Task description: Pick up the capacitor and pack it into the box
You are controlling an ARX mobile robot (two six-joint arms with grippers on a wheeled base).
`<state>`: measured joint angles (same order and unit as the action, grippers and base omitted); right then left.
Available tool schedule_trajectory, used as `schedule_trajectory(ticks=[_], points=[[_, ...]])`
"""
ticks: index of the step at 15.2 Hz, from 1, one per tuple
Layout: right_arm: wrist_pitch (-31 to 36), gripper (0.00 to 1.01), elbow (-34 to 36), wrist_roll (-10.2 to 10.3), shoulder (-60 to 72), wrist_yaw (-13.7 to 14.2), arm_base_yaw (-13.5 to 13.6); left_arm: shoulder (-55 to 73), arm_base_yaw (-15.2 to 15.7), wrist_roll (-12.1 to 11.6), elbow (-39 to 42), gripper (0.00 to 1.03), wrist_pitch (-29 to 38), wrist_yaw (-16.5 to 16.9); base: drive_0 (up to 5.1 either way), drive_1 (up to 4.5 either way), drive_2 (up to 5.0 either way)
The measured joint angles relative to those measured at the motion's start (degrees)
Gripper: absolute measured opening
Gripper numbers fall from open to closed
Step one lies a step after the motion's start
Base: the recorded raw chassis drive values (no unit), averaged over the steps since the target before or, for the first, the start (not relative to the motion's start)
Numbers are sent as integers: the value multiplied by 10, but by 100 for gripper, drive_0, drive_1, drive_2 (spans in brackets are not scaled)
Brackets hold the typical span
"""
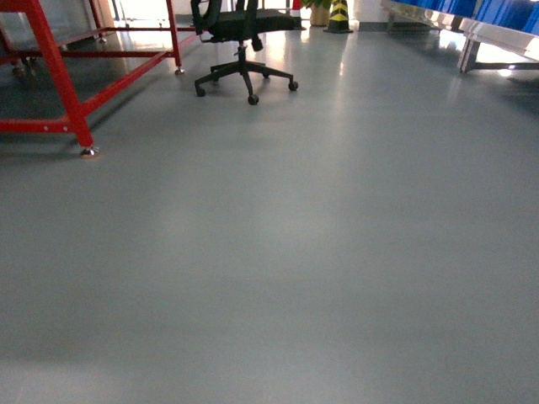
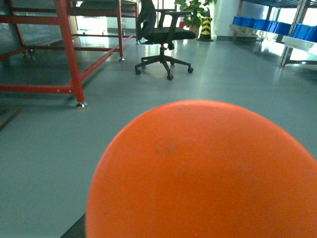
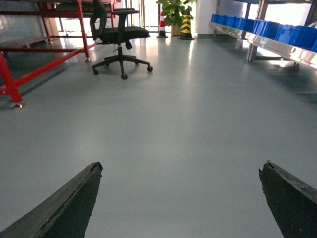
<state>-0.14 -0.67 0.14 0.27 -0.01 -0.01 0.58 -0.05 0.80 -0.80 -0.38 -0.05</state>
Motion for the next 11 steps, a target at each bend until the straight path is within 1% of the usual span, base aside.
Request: schedule_trajectory(ticks=[11], points=[[-2,98,0,0,0,0,0,0,0,0,0,44,0,1,-507,238,238]])
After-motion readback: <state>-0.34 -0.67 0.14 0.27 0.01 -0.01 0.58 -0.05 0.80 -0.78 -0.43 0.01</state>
